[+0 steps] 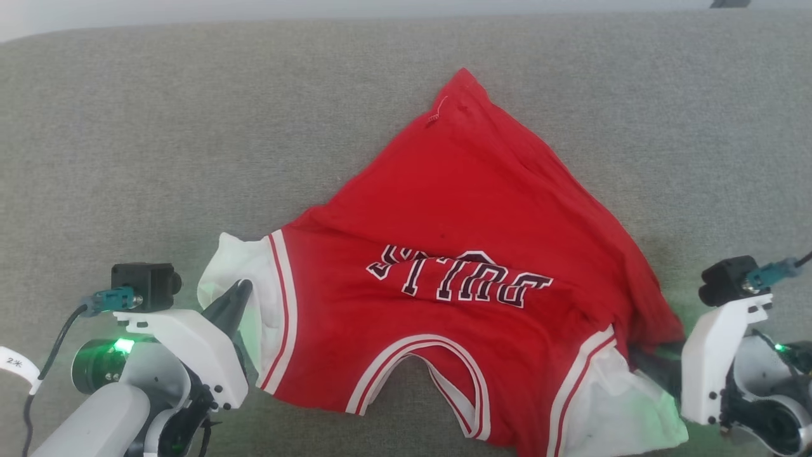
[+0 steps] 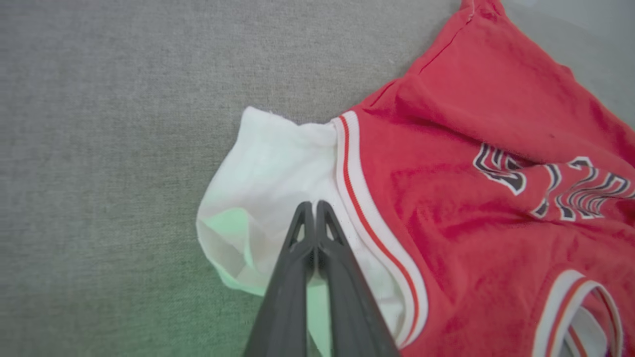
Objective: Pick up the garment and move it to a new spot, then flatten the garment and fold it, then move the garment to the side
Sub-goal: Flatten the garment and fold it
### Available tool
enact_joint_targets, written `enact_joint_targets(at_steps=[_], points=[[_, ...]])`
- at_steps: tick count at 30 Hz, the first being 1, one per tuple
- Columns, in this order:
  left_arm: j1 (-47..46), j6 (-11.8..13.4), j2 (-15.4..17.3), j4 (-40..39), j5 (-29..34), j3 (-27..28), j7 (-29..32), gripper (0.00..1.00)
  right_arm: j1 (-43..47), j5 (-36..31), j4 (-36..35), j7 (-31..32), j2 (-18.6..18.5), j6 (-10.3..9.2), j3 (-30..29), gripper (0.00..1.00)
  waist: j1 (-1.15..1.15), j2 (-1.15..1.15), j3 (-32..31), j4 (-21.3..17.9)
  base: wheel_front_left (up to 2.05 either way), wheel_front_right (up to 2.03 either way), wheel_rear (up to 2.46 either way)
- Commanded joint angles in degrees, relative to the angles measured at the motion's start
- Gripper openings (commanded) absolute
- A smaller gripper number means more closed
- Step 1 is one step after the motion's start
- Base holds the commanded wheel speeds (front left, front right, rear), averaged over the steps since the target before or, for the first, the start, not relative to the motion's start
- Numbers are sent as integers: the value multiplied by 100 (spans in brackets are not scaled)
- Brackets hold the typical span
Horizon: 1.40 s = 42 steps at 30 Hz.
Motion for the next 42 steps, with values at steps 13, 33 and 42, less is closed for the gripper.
enact_joint_targets(at_steps=[13, 33, 42], points=[[96, 45, -96, -16, -62, -45, -81, 0, -653, -268, -1322, -31, 75, -18, -628, 100, 0, 0, -49, 292, 0, 0, 0], [-1058, -646, -1261, 664, 303, -878, -85, 0, -3674, -226, 1543, -438, -867, -16, 581, 100, 0, 0, 543, 2255, 0, 0, 0], [-1366, -971, -1728, 1193, 293, -1080, -246, 0, -4484, -15, 3407, 485, -1167, -17, 1958, 100, 0, 0, 774, 2784, 0, 0, 0]])
